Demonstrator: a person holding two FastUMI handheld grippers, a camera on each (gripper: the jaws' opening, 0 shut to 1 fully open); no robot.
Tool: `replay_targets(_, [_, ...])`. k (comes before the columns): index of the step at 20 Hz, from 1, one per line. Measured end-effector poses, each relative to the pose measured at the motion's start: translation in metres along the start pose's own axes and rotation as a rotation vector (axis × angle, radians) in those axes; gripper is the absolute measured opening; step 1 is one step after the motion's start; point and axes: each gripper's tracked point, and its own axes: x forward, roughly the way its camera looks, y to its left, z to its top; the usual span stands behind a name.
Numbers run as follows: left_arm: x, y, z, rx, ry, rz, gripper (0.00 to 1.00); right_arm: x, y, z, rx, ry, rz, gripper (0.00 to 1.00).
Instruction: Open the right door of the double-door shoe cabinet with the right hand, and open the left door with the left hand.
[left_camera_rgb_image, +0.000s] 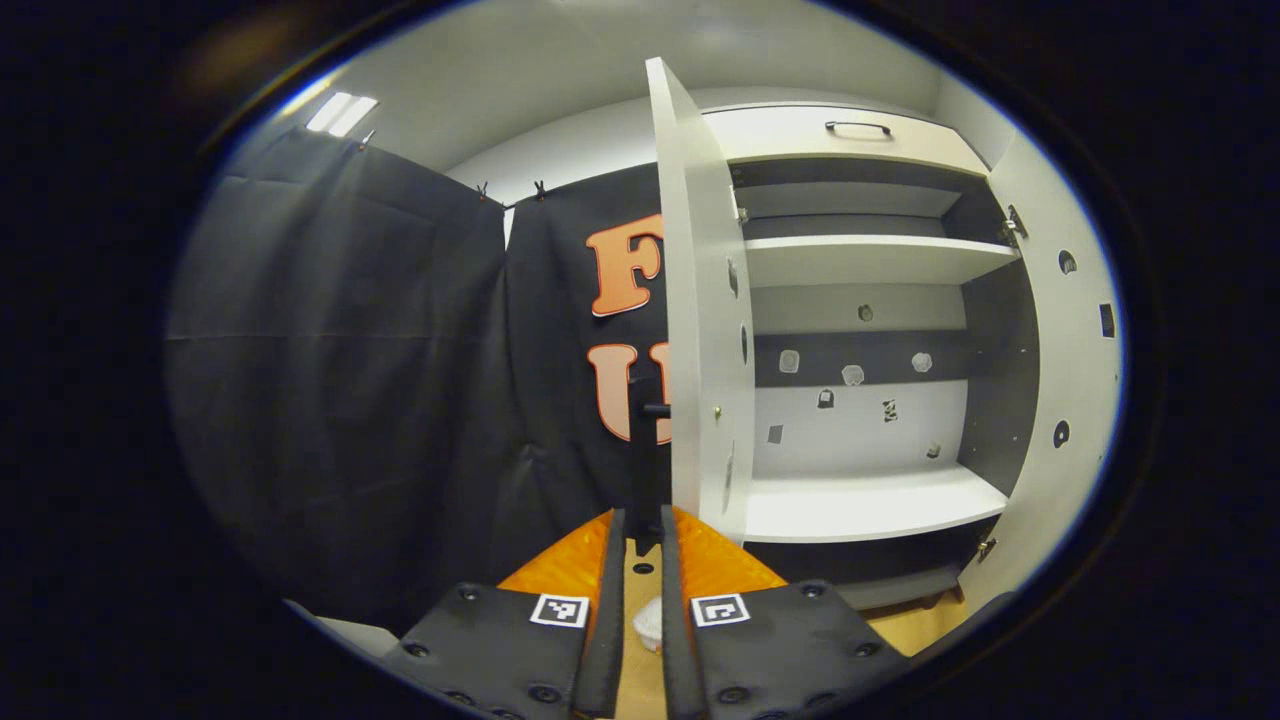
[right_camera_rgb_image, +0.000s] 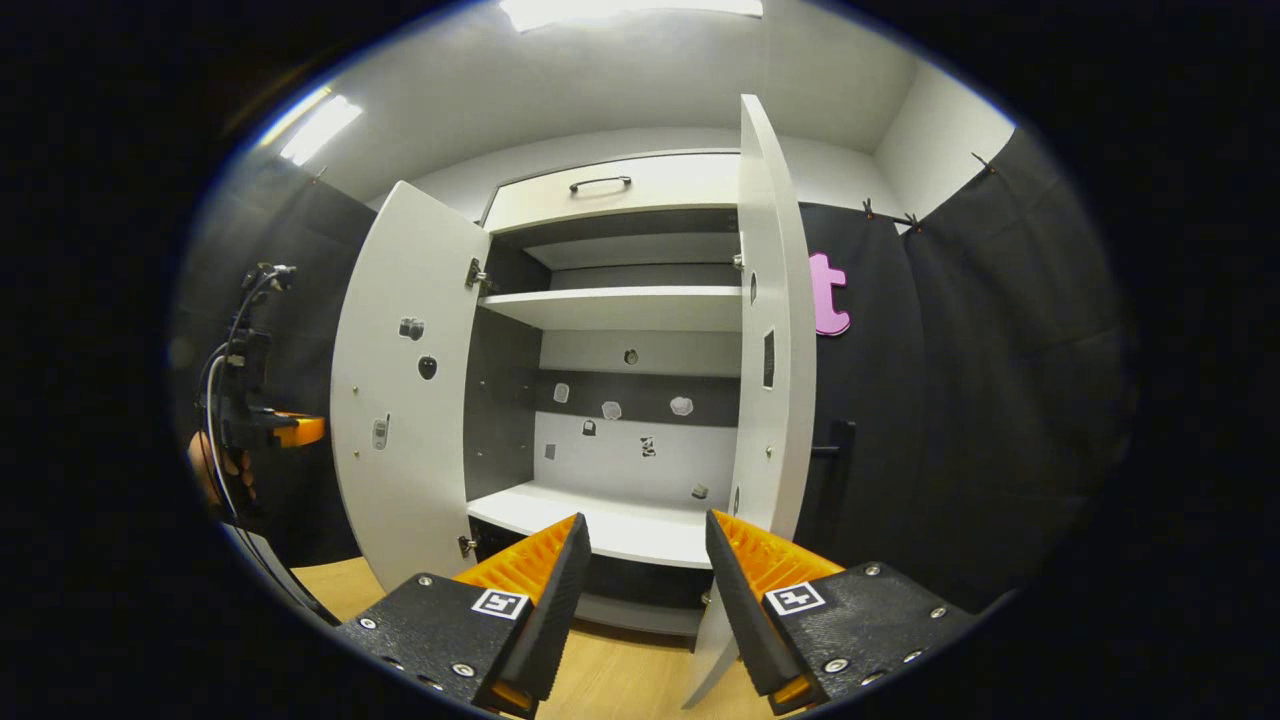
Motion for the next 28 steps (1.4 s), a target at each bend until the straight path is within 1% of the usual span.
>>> replay_targets(2, [-0.006, -0.011, 0.013, -0.012, -0.026, -0.029, 0.39, 0.004, -0.002, 0.01, -0.016, -0.031, -0.01, 0.71])
replay_targets(4, [-0.011, -0.022, 0.026, -0.022, -0.044, -0.059, 0.48, 0.008, -0.004, 0.018, -0.024, -0.058, -0.02, 0.72])
replay_targets(7, [-0.023, -0.044, 0.046, -0.034, -0.078, -0.119, 0.63, 0.007, -0.002, 0.027, -0.036, -0.079, -0.007, 0.74])
replay_targets(10, [-0.035, -0.06, 0.062, -0.054, -0.103, -0.156, 0.62, 0.009, -0.01, 0.038, -0.076, -0.119, -0.019, 0.77])
replay_targets(13, [-0.046, -0.067, 0.073, -0.059, -0.119, -0.165, 0.72, 0.009, -0.011, 0.044, -0.086, -0.141, -0.02, 0.8])
replay_targets(14, [-0.049, -0.069, 0.075, -0.054, -0.12, -0.163, 0.72, 0.009, -0.011, 0.043, -0.081, -0.139, -0.016, 0.8])
replay_targets(16, [-0.053, -0.071, 0.084, -0.055, -0.137, -0.16, 0.85, 0.008, -0.007, 0.041, -0.074, -0.13, 0.001, 0.82])
replay_targets(17, [-0.056, -0.071, 0.092, -0.057, -0.152, -0.165, 0.89, 0.007, -0.007, 0.041, -0.071, -0.128, 0.005, 0.84])
replay_targets(19, [-0.06, -0.072, 0.109, -0.07, -0.183, -0.193, 0.92, 0.006, -0.007, 0.043, -0.066, -0.129, -0.006, 0.88])
replay_targets(21, [-0.059, -0.081, 0.125, -0.097, -0.23, -0.244, 0.94, 0.009, -0.009, 0.049, -0.07, -0.154, -0.029, 0.9])
replay_targets(23, [-0.053, -0.084, 0.122, -0.099, -0.225, -0.275, 0.94, 0.011, -0.009, 0.056, -0.065, -0.18, -0.05, 0.9])
replay_targets(24, [-0.051, -0.082, 0.12, -0.097, -0.219, -0.282, 0.95, 0.012, -0.009, 0.058, -0.061, -0.186, -0.058, 0.9])
replay_targets(28, [-0.046, -0.076, 0.122, -0.096, -0.23, -0.307, 0.94, 0.012, -0.01, 0.06, -0.051, -0.195, -0.097, 0.9])
